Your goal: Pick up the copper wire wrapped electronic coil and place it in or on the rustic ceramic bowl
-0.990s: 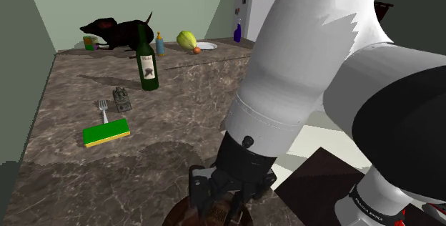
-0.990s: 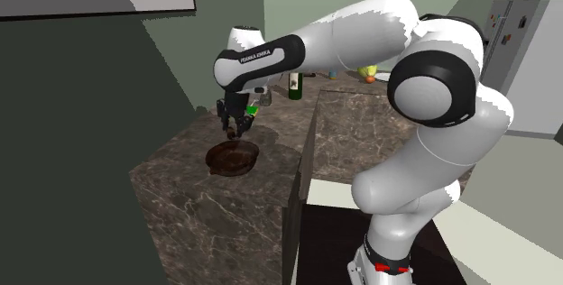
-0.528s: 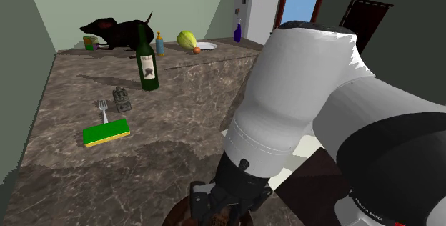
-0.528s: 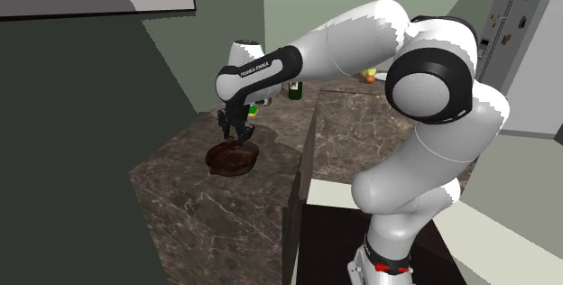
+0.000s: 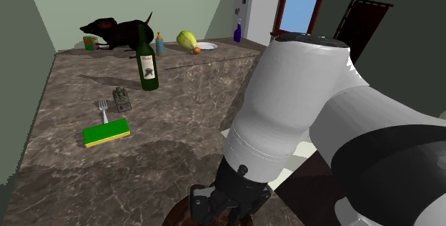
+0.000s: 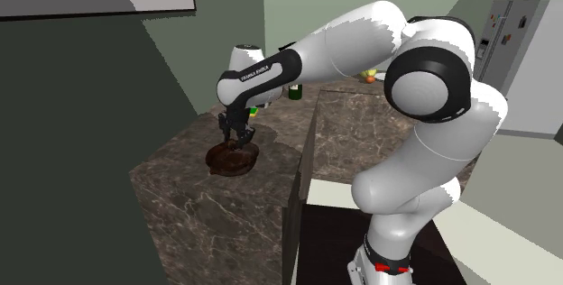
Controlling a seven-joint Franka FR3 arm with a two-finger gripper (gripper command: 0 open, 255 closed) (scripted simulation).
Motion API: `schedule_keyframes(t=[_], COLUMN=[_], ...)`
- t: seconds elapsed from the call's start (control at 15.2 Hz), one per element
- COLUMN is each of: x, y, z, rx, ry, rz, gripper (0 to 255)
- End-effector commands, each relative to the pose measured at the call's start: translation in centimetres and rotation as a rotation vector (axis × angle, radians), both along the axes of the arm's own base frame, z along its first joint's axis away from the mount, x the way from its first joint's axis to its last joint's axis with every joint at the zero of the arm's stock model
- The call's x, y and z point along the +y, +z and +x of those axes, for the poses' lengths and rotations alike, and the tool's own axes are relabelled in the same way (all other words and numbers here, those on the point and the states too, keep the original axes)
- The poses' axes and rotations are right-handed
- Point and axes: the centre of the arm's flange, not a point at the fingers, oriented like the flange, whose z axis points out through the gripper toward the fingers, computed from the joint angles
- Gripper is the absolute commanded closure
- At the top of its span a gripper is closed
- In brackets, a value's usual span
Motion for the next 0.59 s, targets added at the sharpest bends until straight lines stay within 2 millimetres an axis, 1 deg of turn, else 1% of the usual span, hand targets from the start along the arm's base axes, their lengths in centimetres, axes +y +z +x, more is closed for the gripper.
schedule_keyframes(t=[0.0,0.33,0.53], x=[0.0,0.0,-0.9], y=[0.0,0.0,3.8], z=[0.0,0.0,-0.3], rx=[0.0,0.0,0.0], ry=[0.0,0.0,0.0], rz=[0.0,0.0,0.0], gripper=[0,0,0])
